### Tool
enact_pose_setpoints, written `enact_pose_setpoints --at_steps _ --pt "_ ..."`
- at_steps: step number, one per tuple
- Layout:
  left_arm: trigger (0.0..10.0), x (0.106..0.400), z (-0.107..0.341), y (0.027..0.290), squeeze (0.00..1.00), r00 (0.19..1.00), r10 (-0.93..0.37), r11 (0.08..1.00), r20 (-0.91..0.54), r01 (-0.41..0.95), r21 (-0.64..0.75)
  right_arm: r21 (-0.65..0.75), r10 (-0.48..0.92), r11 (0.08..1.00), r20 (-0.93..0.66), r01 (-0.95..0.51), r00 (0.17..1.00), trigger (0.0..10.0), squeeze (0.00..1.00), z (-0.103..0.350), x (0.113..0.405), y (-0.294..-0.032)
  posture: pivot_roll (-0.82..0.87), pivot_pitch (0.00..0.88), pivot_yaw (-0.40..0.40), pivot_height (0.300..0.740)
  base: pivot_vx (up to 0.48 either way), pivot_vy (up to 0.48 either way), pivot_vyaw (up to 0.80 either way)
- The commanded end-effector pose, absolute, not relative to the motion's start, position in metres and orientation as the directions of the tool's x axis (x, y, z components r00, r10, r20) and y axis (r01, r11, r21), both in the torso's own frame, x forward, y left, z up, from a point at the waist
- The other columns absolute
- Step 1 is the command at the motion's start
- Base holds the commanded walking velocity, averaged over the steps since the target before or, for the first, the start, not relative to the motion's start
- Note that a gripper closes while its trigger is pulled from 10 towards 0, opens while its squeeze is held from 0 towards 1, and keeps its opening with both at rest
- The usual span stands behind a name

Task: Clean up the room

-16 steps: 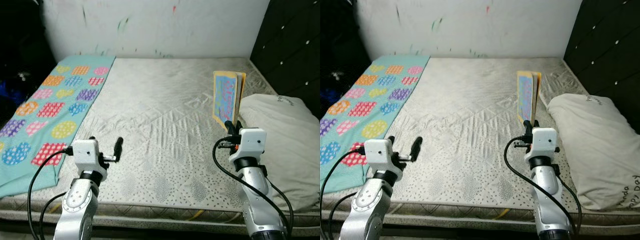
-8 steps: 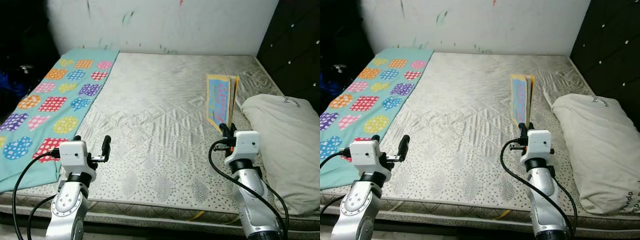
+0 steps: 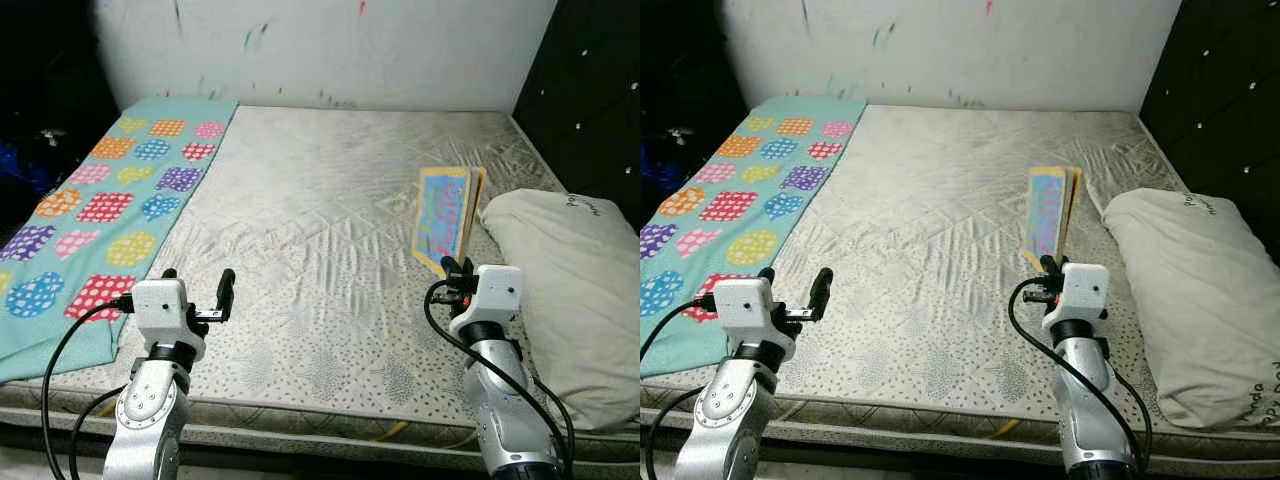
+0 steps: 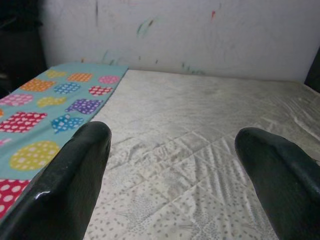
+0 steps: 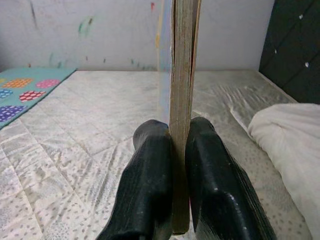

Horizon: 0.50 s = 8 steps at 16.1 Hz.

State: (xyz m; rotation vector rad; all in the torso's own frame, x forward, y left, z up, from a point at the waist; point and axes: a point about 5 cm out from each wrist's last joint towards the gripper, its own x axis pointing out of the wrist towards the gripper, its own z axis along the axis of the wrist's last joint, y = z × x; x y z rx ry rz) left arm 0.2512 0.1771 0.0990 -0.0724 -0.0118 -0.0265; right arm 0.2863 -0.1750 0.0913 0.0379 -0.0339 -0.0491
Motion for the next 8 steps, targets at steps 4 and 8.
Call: enact_pose_setpoints --at_steps 4,8 --pt "10.0 0.2506 0.0969 0.1727 0.00 0.999 -0.044 0.996 -0.004 0.043 -0.083 0.037 -0.070 0.997 0.113 0.066 0.991 10.0 0.00 0.1118 0.2875 -0.1784 -0.12 0.000 -0.009 0.740 0.000 0.000 0.00" --pt "10.0 0.2526 0.0983 0.1717 0.00 0.999 -0.039 0.995 -0.001 0.039 -0.090 0.052 -0.063 0.997 0.115 0.058 0.991 10.0 0.00 0.1119 0.2885 -0.1791 -0.11 0.000 -0.008 0.740 0.000 0.000 0.00"
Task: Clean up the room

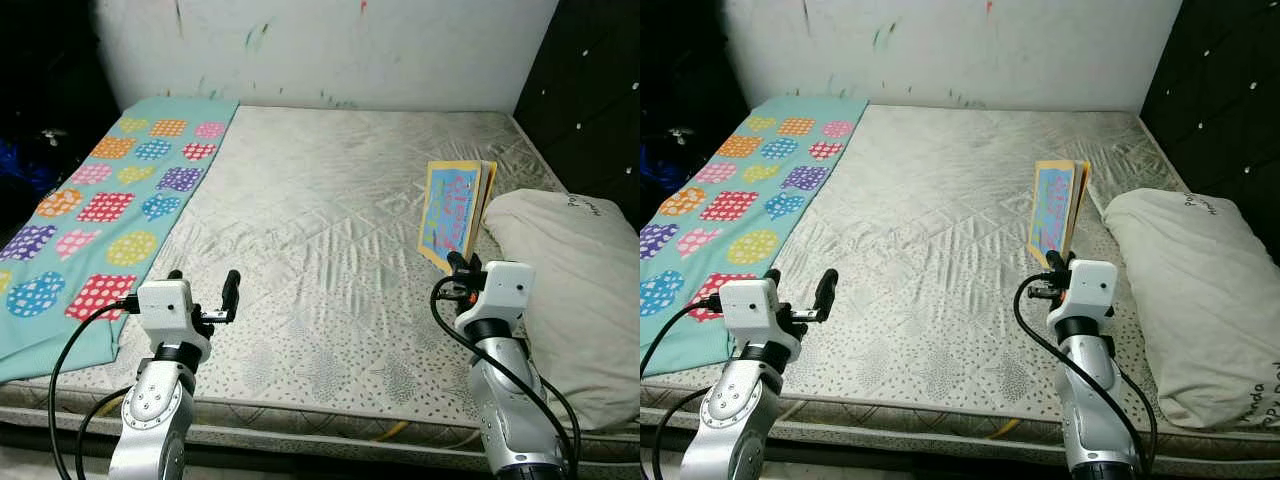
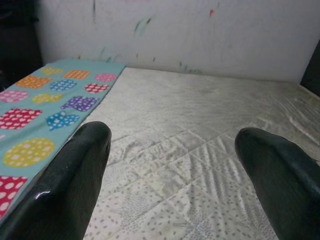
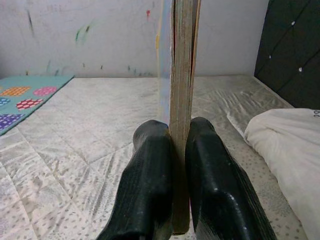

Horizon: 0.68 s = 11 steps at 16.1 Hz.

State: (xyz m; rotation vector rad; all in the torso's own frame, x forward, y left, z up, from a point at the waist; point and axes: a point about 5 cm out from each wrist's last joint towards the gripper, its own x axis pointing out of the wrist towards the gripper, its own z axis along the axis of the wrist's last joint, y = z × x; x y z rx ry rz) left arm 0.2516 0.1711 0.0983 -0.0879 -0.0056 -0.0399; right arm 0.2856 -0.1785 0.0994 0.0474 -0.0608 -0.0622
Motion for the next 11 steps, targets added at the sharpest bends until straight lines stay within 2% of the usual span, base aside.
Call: enact_pose_setpoints --at_steps 1,6,10,11 --pt "10.0 0.252 0.098 0.173 0.00 0.999 -0.036 0.996 -0.005 0.036 -0.085 0.060 -0.061 0.997 0.111 0.054 0.992 10.0 0.00 0.111 0.289 -0.177 -0.10 0.000 -0.004 0.740 0.000 0.000 0.00" --pt "10.0 0.256 0.098 0.173 0.00 1.000 -0.023 0.996 -0.009 0.022 -0.083 0.089 -0.030 0.996 0.066 0.024 0.997 10.0 0.00 0.106 0.289 -0.166 -0.11 0.000 -0.001 0.740 0.000 0.000 0.00" --pt "10.0 0.257 0.099 0.170 0.00 0.999 -0.031 0.996 -0.008 0.030 -0.087 0.080 -0.033 0.996 0.066 0.028 0.997 10.0 0.00 0.106 0.289 -0.168 -0.12 0.000 0.000 0.740 0.000 0.000 0.00" --pt "10.0 0.257 0.098 0.170 0.00 0.999 -0.033 0.996 -0.012 0.032 -0.088 0.080 -0.036 0.996 0.067 0.030 0.997 10.0 0.00 0.106 0.289 -0.169 -0.12 0.000 0.000 0.740 0.000 -0.266 0.00"
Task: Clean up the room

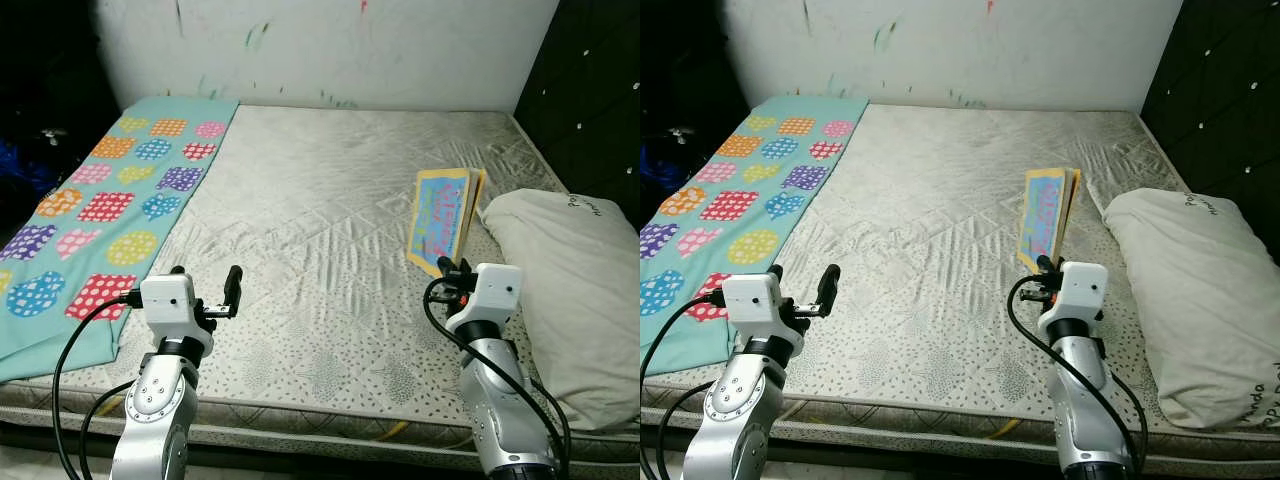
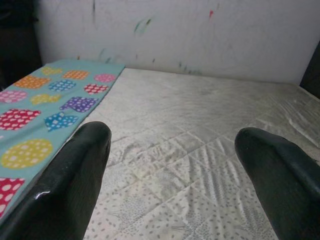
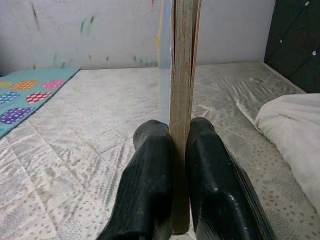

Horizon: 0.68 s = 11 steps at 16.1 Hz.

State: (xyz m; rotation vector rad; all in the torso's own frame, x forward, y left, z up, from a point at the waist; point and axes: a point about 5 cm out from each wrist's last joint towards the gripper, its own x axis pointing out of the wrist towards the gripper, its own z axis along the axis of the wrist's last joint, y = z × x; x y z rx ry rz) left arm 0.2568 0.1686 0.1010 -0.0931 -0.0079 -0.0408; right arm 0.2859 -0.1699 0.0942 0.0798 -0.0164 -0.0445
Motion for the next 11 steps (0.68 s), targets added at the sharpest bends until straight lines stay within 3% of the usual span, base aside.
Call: enact_pose_setpoints --at_steps 1,9,11 --pt "10.0 0.2566 0.0973 0.1705 0.00 0.999 -0.034 0.995 -0.015 0.033 -0.089 0.082 -0.034 0.996 0.070 0.028 0.997 10.0 0.00 0.1068 0.2895 -0.1676 -0.12 0.000 0.000 0.740 0.000 -0.277 0.00" --pt "10.0 0.2578 0.0971 0.1695 0.00 0.999 -0.042 0.995 -0.017 0.040 -0.087 0.075 -0.038 0.997 0.067 0.033 0.997 10.0 0.00 0.1073 0.2907 -0.1692 -0.12 0.000 0.002 0.740 0.000 -0.359 0.00" --pt "10.0 0.2587 0.0972 0.1699 0.00 0.999 -0.041 0.996 -0.016 0.039 -0.083 0.075 -0.039 0.997 0.066 0.034 0.997 10.0 0.00 0.1066 0.2906 -0.1690 -0.12 0.000 0.004 0.740 0.000 0.000 0.00"
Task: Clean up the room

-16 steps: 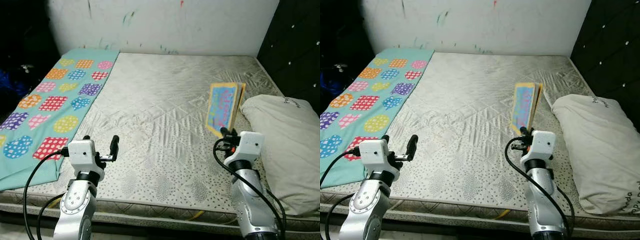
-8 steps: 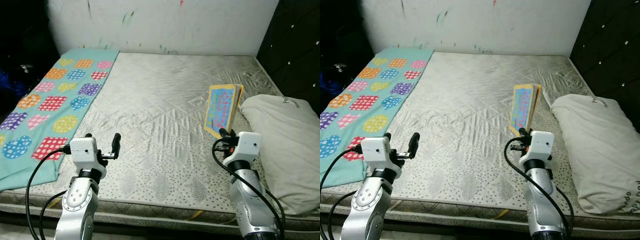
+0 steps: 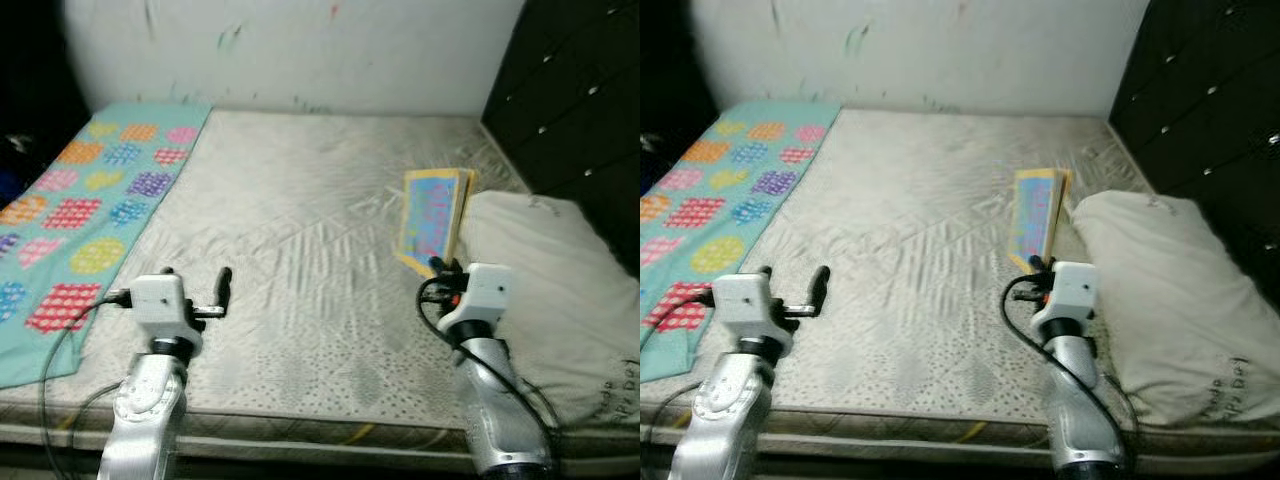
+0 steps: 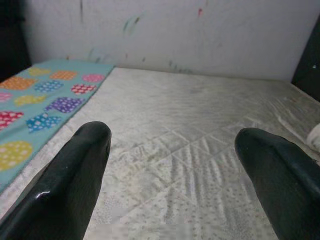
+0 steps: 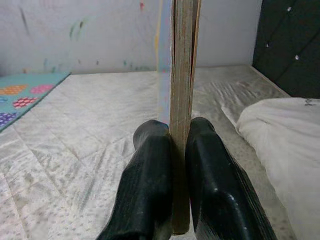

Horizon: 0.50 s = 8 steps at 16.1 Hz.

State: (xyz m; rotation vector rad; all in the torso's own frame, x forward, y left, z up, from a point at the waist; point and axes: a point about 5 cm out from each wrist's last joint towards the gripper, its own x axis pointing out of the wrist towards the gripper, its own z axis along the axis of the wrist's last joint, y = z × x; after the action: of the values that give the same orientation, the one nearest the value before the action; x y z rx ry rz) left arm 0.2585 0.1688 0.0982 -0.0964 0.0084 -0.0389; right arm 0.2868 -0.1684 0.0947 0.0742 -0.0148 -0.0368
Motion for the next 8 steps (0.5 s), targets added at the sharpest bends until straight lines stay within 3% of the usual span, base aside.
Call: enact_pose_setpoints --at_steps 1,8 --pt "10.0 0.2588 0.0974 0.1698 0.00 0.999 -0.041 0.996 -0.015 0.040 -0.082 0.075 -0.039 0.997 0.066 0.034 0.997 10.0 0.00 0.1066 0.2905 -0.1691 -0.12 0.000 0.004 0.740 0.000 0.000 0.00" --pt "10.0 0.2613 0.0973 0.1696 0.00 0.999 -0.042 0.996 -0.015 0.040 -0.084 0.073 -0.045 0.996 0.057 0.041 0.997 10.0 0.00 0.1062 0.2932 -0.1694 -0.12 0.000 0.003 0.740 0.000 0.000 0.00"
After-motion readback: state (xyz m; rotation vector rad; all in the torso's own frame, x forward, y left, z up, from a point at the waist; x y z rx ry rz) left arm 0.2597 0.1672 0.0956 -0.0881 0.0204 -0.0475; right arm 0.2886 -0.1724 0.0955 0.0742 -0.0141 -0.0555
